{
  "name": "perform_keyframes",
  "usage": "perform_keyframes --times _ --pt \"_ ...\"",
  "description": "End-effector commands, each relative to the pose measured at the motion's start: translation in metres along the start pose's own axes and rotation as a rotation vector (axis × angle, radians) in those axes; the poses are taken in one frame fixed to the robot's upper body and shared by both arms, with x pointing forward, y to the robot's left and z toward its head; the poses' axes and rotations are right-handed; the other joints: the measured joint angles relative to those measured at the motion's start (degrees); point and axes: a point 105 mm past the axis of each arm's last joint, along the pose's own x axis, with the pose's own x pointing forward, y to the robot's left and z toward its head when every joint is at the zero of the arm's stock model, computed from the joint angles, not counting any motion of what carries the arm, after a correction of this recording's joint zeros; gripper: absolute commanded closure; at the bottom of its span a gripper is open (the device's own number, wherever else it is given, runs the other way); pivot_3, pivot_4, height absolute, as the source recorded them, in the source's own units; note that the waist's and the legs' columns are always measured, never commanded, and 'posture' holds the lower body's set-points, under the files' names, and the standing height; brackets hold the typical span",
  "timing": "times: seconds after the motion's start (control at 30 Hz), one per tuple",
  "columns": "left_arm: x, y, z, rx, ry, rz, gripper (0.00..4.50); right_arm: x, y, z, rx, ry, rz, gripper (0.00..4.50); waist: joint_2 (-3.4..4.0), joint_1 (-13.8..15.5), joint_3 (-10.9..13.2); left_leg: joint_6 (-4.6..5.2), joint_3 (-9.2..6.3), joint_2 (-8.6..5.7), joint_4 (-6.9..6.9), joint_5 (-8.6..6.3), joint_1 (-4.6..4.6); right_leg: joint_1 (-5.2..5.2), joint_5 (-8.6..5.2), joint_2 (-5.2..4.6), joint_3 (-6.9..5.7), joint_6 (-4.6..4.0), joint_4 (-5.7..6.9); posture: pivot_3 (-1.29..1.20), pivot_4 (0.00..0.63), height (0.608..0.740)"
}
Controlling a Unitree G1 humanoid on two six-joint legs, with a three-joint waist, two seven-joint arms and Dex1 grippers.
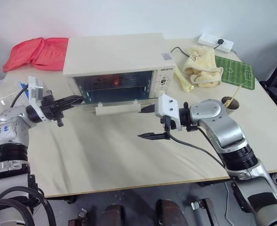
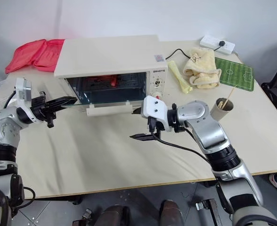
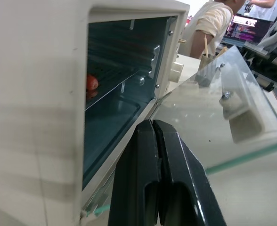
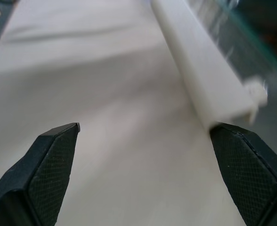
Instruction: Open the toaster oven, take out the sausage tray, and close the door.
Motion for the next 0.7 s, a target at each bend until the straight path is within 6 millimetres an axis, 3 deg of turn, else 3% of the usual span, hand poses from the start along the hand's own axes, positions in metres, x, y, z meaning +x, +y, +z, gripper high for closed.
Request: perform_keyframes --times 0.03,0.23,0.4,0.57,0.7 --pt "0.003 -0.003 0.009 0.046 -0.003 -0.026 4.48 -0.007 0.005 -0.008 0.004 0.096 0.009 0.0 0.0 0.32 0.0 0.0 0.0 0.0 0.01 0.0 0.0 0.0 0.0 0.0 0.0 0.0 0.0 0.0 0.15 0.74" --pt "0.008 -0.01 -0.002 0.018 0.048 -0.065 4.48 -0.033 0.029 -0.041 0.025 0.325 0.114 0.0 -0.02 1.14 0.01 0.04 0.01 -0.01 0.02 -0.02 -0.01 0.0 0.0 -0.03 0.01 0.0 0.0 0.0 0.15 0.74" --pt "0.009 -0.018 -0.019 0.001 0.14 -0.094 4.48 -0.061 0.043 -0.034 0.048 0.322 0.133 0.0 -0.05 1.34 0.03 0.1 0.03 -0.05 0.11 -0.06 -0.09 0.03 0.0 -0.06 0.0 0.0 -0.09 0.0 0.15 0.74" --pt "0.006 -0.023 -0.041 -0.021 0.262 -0.101 4.48 -0.086 0.031 -0.015 0.061 0.289 0.046 0.0 -0.05 1.26 0.03 0.1 0.06 -0.03 0.26 -0.06 -0.1 0.05 0.0 -0.06 0.02 -0.01 -0.07 0.0 0.15 0.74" --pt "0.01 -0.028 -0.052 -0.007 0.315 -0.126 4.48 -0.078 0.002 0.002 -0.041 0.224 -0.095 0.0 -0.06 1.06 0.03 0.11 0.08 -0.02 0.29 -0.06 -0.1 0.05 0.0 -0.06 0.04 -0.02 -0.06 0.0 0.15 0.74"
